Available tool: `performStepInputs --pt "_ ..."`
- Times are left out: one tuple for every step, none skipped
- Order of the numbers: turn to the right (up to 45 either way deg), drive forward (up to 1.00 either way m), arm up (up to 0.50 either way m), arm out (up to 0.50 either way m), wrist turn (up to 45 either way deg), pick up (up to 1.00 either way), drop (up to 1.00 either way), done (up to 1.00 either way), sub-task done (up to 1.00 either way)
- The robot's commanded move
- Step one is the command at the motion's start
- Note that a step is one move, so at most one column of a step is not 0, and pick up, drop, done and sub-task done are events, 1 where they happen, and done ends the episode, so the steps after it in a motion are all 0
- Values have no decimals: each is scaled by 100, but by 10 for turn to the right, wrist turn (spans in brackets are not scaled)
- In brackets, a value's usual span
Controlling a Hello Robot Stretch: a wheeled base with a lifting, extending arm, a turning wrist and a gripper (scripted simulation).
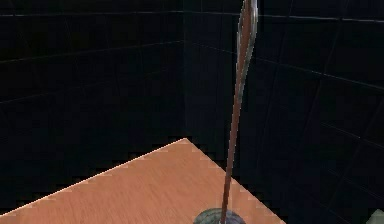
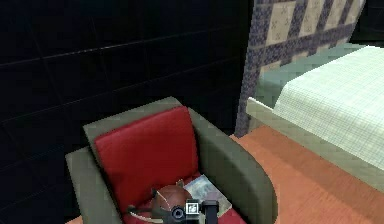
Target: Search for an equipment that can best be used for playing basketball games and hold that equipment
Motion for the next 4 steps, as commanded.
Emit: performStepInputs --pt "0 0 0 0 270 0 0 0 0" --pt "0 0 -30 0 0 0 0 0 0" --pt "0 0 0 0 0 100 0 0 0" --pt "0 0 10 0 0 0 0 0 0"
